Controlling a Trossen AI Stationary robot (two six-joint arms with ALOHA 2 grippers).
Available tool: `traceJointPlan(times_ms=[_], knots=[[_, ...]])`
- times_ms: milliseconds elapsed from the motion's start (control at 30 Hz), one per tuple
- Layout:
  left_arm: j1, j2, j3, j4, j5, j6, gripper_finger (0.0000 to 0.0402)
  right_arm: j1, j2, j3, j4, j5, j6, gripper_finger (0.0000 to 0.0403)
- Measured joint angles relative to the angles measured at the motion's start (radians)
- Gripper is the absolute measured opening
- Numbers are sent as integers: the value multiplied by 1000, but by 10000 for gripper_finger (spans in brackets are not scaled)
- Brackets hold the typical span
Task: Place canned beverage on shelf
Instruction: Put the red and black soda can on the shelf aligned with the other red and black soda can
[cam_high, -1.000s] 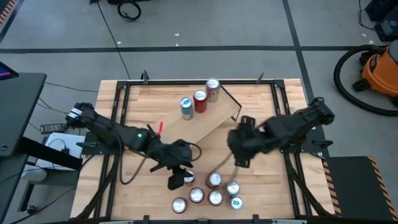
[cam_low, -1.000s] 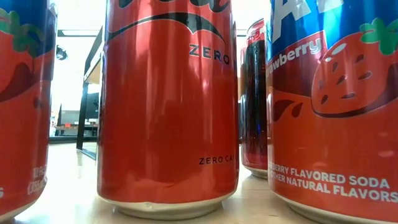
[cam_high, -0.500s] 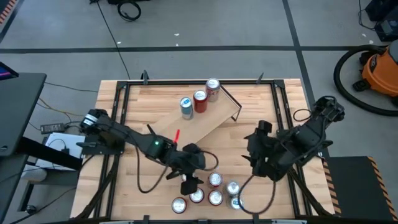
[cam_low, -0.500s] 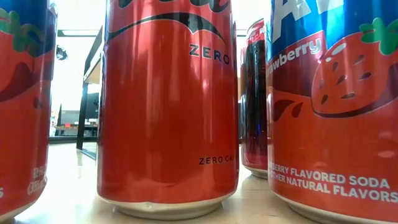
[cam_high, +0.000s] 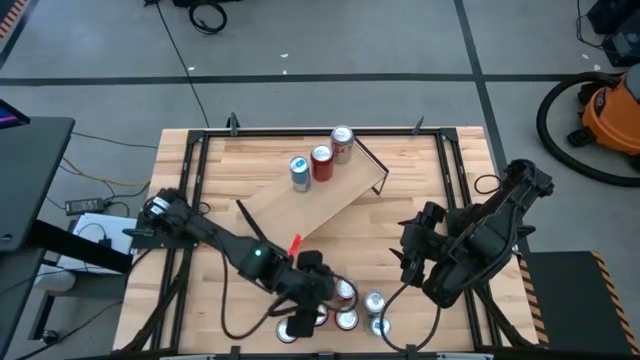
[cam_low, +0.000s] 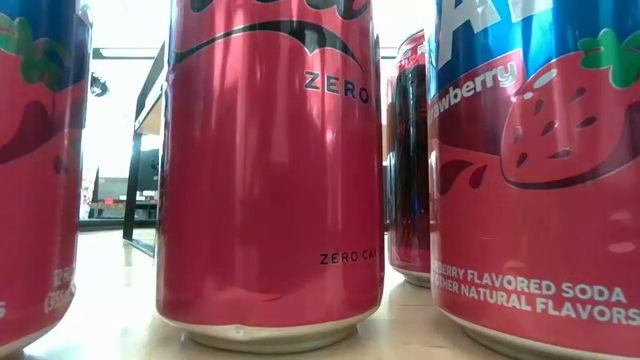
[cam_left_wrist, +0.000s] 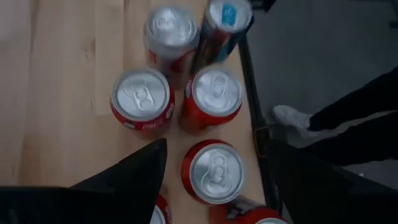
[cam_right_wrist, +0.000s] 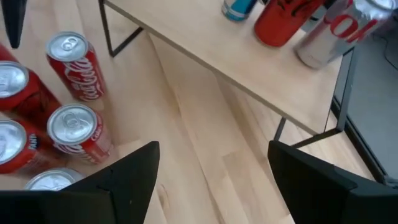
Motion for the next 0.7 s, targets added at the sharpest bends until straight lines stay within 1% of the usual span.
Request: traceJointPlan(times_ms=[133,500,600,700], knots=[[-12,40,0,4,-2,-16,288,3,0,-23,1,-7,24,310],[-45,131,-1,10,12,-39,289,18,0,-23,1,-26,27,310],[-58,151,-1,8,-4,-26,289,25,0,-23,1,-26,27,310],[-73,159,-1,8,-49,-4,289,28,0,-23,1,-26,28,310]])
